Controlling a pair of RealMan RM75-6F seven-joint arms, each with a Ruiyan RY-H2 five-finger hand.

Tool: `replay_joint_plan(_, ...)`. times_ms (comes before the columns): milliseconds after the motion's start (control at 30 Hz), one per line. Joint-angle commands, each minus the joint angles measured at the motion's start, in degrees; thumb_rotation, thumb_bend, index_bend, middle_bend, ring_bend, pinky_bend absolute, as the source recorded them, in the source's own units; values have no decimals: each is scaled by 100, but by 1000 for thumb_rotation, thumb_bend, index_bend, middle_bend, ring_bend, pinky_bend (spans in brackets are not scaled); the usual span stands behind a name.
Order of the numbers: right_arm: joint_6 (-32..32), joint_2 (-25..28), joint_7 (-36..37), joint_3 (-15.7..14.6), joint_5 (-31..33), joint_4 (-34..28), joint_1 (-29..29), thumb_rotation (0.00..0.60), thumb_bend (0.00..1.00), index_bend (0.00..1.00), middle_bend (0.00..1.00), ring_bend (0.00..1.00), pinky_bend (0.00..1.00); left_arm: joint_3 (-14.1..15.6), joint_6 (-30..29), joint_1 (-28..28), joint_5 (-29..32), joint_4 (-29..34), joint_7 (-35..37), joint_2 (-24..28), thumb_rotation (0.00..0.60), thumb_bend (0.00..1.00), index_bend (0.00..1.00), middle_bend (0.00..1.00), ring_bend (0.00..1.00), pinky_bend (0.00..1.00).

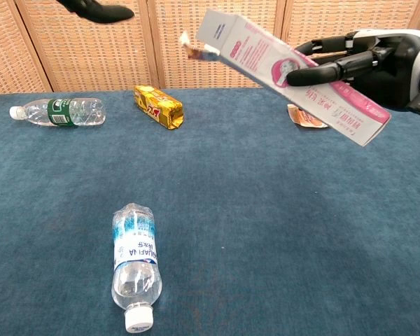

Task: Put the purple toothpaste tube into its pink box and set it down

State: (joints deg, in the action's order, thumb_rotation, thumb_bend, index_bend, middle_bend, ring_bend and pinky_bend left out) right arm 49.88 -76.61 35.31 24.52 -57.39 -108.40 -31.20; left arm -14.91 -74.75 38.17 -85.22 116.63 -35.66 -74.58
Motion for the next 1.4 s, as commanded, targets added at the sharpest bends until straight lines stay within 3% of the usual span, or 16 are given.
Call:
replay_joint_plan(33, -42, 28, 1052, 19, -741, 243, 386, 600, 5, 539, 471, 343, 445, 97, -209, -188, -194, 109, 221, 125, 600, 258, 219, 0, 0, 0)
replay_joint_plan(167, 253, 66, 2300, -165, -1656, 668, 818, 600, 5, 539, 471, 343, 445, 438, -678, -609, -596, -90, 707, 205, 600, 258, 219, 0, 0, 0)
replay_joint_plan(333, 564, 27, 2362, -481, -2160, 1231, 950, 600, 5, 539, 470, 343, 445, 641, -978, -873, -859, -474, 1025, 184, 600, 257, 219, 0, 0, 0)
replay_joint_plan(800, 1374, -111, 899, -1117, -2118, 2416, 1371, 600, 5, 539, 468, 343, 445, 1159, -1675, -1627, -1164, -1644, 2061, -82, 600, 258, 219, 0, 0, 0)
replay_joint_plan(1067, 1472, -330, 280, -1359, -1891, 3130, 1529, 600, 4, 539, 469, 343, 445, 1218, -1748, -1853, -1019, -2268, 2775, -255, 600, 258, 219, 0, 0, 0)
replay_joint_plan(1400, 1650, -749, -1282, -1546, -1637, 3879, 1618, 600, 5, 539, 464, 343, 445, 1240, -1812, -2043, -983, -2621, 2955, -381, 600, 258, 219, 0, 0, 0)
